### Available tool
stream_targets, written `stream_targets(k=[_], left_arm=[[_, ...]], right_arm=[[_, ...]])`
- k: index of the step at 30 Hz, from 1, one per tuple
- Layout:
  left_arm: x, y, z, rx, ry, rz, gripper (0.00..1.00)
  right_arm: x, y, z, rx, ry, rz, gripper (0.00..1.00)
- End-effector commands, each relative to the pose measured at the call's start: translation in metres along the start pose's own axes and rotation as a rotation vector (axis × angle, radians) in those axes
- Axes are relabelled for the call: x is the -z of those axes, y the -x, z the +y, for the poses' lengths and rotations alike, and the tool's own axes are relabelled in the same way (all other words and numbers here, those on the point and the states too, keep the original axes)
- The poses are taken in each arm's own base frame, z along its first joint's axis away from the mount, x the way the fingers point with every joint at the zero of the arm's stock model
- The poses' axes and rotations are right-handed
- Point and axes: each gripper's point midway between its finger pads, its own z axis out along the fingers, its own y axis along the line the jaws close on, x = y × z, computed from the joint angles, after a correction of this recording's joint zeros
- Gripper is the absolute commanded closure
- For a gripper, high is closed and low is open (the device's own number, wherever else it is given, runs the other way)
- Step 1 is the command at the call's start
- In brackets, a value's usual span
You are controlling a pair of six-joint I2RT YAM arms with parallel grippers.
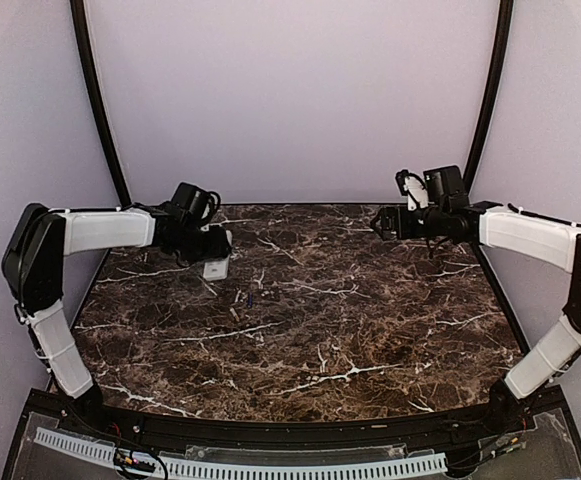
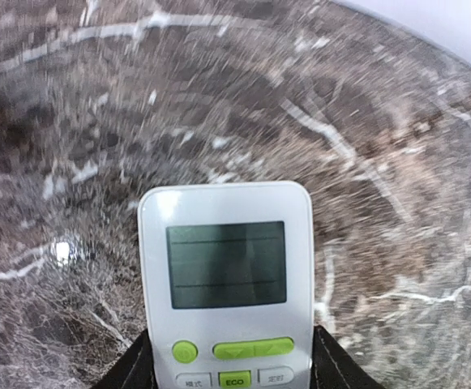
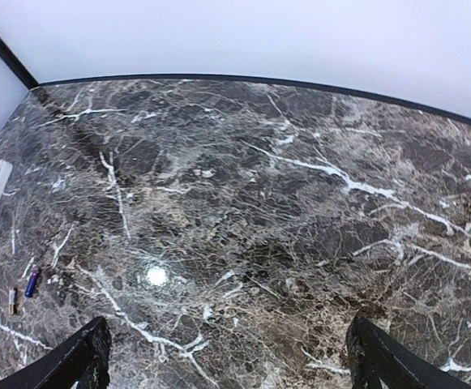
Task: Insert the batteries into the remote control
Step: Pick up the remote control from the center of the board, then pass from the left arm to the right
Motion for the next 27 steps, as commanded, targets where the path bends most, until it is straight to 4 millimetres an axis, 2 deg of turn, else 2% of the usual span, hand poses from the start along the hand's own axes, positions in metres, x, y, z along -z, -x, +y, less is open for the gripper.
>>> stream_targets(k=[1, 2, 3, 4, 5, 6, 7, 9, 11, 14, 15, 18, 21, 23, 27], left_arm=[[0.122, 0.075, -0.077, -0.099, -0.288, -0.399, 0.93], [0.158, 0.075, -0.097, -0.153, -0.353, -0.47, 0.93], [0.183, 0.082, -0.112, -0.176, -0.411, -0.547, 0.94], [0.218, 0.075, -0.132, -0.238, -0.481, -0.614, 0.95], [0.243, 0.077, -0.146, -0.264, -0.539, -0.685, 0.97], [0.273, 0.065, -0.16, -0.312, -0.609, -0.734, 0.99], [0.3, 0.064, -0.165, -0.324, -0.663, -0.807, 1.0], [0.338, 0.04, -0.19, -0.374, -0.824, -0.844, 1.0], [0.364, 0.023, -0.204, -0.398, -0.935, -0.876, 1.0], [0.394, 0.003, -0.221, -0.443, -1.045, -0.927, 1.0], [0.402, -0.008, -0.229, -0.481, -1.075, -0.938, 1.0], [0.421, -0.023, -0.238, -0.539, -1.131, -0.983, 1.0], [0.428, -0.03, -0.241, -0.555, -1.167, -0.997, 1.0], [0.431, -0.034, -0.242, -0.562, -1.194, -1.006, 1.0], [0.433, -0.036, -0.242, -0.558, -1.21, -1.021, 1.0]], right_arm=[[0.046, 0.05, 0.061, 0.155, 0.196, -0.138, 0.02], [0.056, 0.057, 0.081, 0.211, 0.243, -0.162, 0.02], [0.068, 0.062, 0.104, 0.275, 0.302, -0.186, 0.02], [0.083, 0.066, 0.13, 0.339, 0.376, -0.214, 0.02], [0.103, 0.066, 0.166, 0.42, 0.48, -0.246, 0.02], [0.122, 0.066, 0.194, 0.483, 0.577, -0.277, 0.02], [0.143, 0.065, 0.223, 0.544, 0.681, -0.316, 0.02], [0.183, 0.06, 0.27, 0.651, 0.867, -0.401, 0.02], [0.213, 0.059, 0.303, 0.714, 0.971, -0.502, 0.02], [0.235, 0.061, 0.33, 0.711, 1.083, -0.59, 0.02], [0.24, 0.062, 0.336, 0.698, 1.123, -0.591, 0.02], [0.252, 0.061, 0.349, 0.656, 1.257, -0.553, 0.02], [0.252, 0.053, 0.362, 0.65, 1.325, -0.513, 0.02], [0.246, 0.048, 0.369, 0.643, 1.336, -0.481, 0.02], [0.243, 0.042, 0.375, 0.631, 1.356, -0.451, 0.02]])
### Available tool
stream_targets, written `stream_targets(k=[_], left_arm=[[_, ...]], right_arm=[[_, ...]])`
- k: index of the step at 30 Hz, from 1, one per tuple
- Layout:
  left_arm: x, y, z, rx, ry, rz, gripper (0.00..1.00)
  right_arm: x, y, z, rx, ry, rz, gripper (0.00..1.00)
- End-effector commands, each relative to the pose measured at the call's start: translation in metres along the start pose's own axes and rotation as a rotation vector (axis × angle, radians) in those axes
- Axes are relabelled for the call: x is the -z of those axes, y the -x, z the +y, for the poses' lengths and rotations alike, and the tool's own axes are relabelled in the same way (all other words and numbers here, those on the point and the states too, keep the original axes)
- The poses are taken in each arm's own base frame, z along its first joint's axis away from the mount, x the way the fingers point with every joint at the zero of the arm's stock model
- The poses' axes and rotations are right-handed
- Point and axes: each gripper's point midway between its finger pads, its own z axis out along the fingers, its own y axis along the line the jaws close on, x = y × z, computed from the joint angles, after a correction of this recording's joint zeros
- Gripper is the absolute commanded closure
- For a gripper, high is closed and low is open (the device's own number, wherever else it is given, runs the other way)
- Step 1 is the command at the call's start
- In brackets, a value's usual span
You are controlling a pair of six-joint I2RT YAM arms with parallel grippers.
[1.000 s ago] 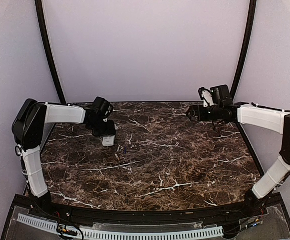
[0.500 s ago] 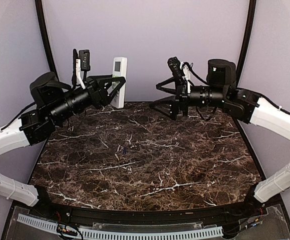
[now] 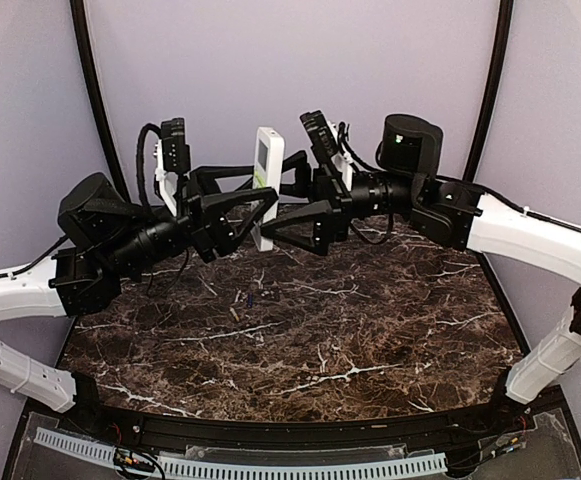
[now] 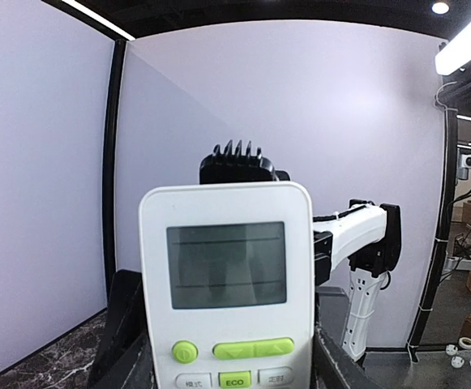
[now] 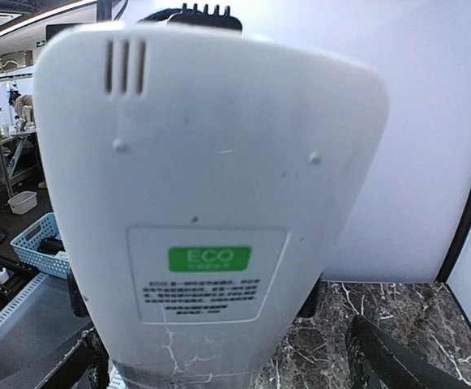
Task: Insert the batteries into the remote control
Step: Pass from the left arm to the right, then pass from the right arm to the left
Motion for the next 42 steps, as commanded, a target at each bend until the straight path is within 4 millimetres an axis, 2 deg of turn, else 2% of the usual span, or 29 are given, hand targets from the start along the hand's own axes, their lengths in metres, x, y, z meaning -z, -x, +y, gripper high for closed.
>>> stream_targets(k=[1, 3, 8, 13, 16, 17, 18, 19, 21, 23, 25, 28, 32, 36, 39, 42], left_arm=[[0.005, 0.023, -0.011, -0.041, -0.044, -0.1, 1.0], [0.005, 0.022, -0.01, -0.042, -0.041, -0.098, 1.0], [0.005, 0.02, -0.009, -0.037, -0.039, -0.099, 1.0], [0.008, 0.017, -0.008, -0.03, -0.032, -0.1, 1.0], [0.01, 0.017, -0.007, -0.027, -0.023, -0.101, 1.0], [0.011, 0.017, -0.007, -0.025, -0.02, -0.101, 0.95], [0.012, 0.017, -0.005, -0.025, -0.007, -0.101, 0.68], [0.014, 0.018, -0.001, -0.025, 0.014, -0.103, 0.37], [0.019, 0.019, 0.007, -0.028, 0.07, -0.098, 0.09], [0.025, 0.018, 0.024, -0.029, 0.17, -0.078, 0.02], [0.033, 0.016, 0.045, -0.024, 0.301, -0.051, 0.01], [0.04, 0.007, 0.068, -0.032, 0.445, 0.018, 0.03], [0.038, 0.003, 0.076, -0.038, 0.492, 0.073, 0.06], [0.036, 0.0, 0.083, -0.029, 0.534, 0.1, 0.1], [0.037, 0.001, 0.085, -0.02, 0.549, 0.094, 0.15], [0.041, 0.003, 0.09, -0.017, 0.584, 0.079, 0.26]], right_arm=[[-0.007, 0.014, 0.017, 0.002, 0.085, -0.044, 0.04], [-0.011, 0.012, 0.024, 0.006, 0.118, -0.048, 0.09], [-0.017, 0.01, 0.026, -0.002, 0.14, -0.027, 0.37], [-0.015, 0.015, 0.037, 0.028, 0.181, -0.044, 0.59], [-0.014, 0.016, 0.037, 0.029, 0.164, -0.038, 0.72], [-0.013, 0.017, 0.034, 0.045, 0.139, -0.036, 0.78], [-0.013, 0.017, 0.028, 0.049, 0.1, -0.03, 0.81], [-0.012, 0.018, 0.019, 0.047, 0.038, -0.024, 0.82], [-0.008, 0.016, -0.005, 0.041, -0.122, 0.0, 0.83], [0.0, 0.012, -0.037, 0.029, -0.339, 0.039, 0.86], [0.01, 0.004, -0.065, 0.016, -0.551, 0.091, 0.9], [0.015, -0.01, -0.084, 0.019, -0.733, 0.173, 0.94], [0.008, -0.02, -0.089, 0.048, -0.79, 0.226, 0.96], [-0.003, -0.019, -0.085, 0.08, -0.773, 0.246, 0.97], [-0.008, -0.02, -0.083, 0.101, -0.76, 0.256, 0.96], [-0.014, -0.021, -0.079, 0.117, -0.726, 0.266, 0.97]])
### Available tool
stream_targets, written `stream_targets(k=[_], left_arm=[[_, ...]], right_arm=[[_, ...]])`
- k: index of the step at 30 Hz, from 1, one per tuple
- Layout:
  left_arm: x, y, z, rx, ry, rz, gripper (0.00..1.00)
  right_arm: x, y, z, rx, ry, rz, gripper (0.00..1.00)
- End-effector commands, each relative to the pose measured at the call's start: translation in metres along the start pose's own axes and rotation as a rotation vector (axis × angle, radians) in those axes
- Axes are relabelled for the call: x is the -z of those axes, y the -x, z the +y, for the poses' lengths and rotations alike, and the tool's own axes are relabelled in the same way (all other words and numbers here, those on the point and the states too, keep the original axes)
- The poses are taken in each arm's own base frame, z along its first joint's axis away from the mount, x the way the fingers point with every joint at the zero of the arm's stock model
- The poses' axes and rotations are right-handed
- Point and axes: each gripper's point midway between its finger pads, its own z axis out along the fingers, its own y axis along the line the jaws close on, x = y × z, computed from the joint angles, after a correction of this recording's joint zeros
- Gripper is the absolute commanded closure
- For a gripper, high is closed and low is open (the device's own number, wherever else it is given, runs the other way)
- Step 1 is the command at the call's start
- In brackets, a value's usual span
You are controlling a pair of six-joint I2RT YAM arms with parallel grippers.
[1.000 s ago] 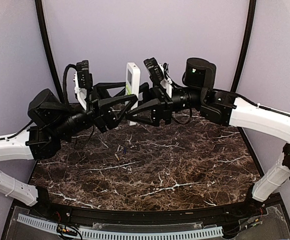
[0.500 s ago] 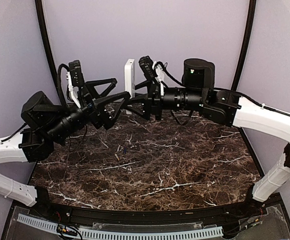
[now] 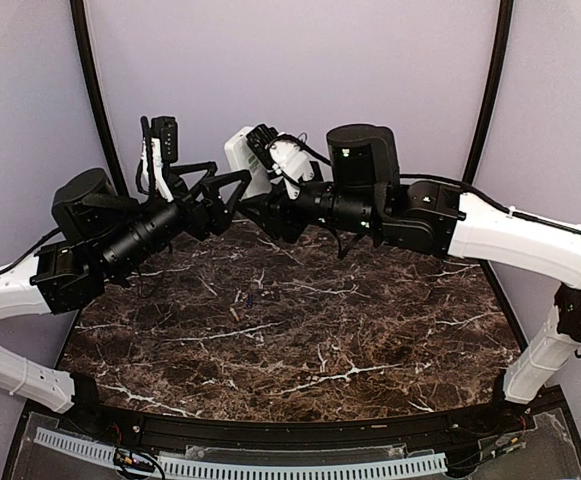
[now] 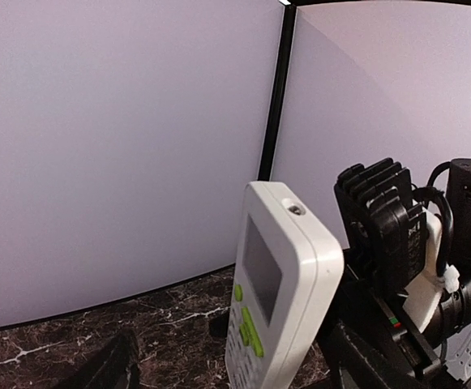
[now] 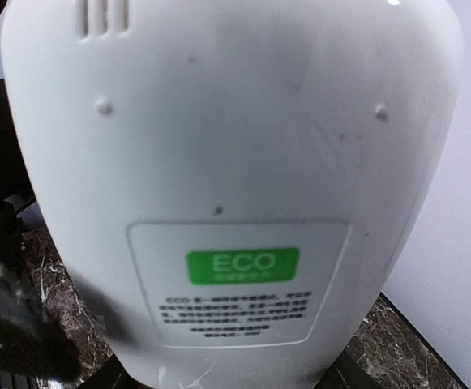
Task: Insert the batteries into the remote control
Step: Pass from the right arm to the left
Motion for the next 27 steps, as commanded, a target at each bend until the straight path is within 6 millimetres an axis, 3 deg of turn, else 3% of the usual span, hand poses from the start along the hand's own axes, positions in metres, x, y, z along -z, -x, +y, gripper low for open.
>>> stream_targets(k=[1, 4, 14, 16, 21, 23, 27], left_arm=[[0.002, 0.008, 0.012, 0.015, 0.075, -0.013, 0.3], [0.001, 0.007, 0.015, 0.025, 0.093, -0.011, 0.46], [-0.013, -0.014, 0.002, 0.1, 0.042, 0.042, 0.51], [-0.012, -0.012, 0.003, 0.11, 0.045, 0.034, 0.56], [-0.008, -0.007, 0.008, 0.123, 0.065, 0.015, 0.81], [-0.005, -0.007, 0.009, 0.14, 0.066, 0.007, 0.89], [0.003, 0.0, 0.008, 0.198, 0.039, -0.031, 1.0]], right_arm=[[0.004, 0.02, 0.007, 0.054, 0.006, -0.045, 0.97], [0.005, 0.023, 0.019, 0.099, 0.05, -0.056, 0.97], [0.004, 0.027, 0.026, 0.165, 0.067, -0.066, 0.98], [0.005, 0.028, 0.028, 0.168, 0.075, -0.07, 0.98], [0.009, 0.027, 0.031, 0.182, 0.091, -0.079, 0.95], [0.01, 0.027, 0.029, 0.189, 0.083, -0.085, 0.87], [0.018, 0.029, 0.027, 0.188, 0.068, -0.128, 0.42]])
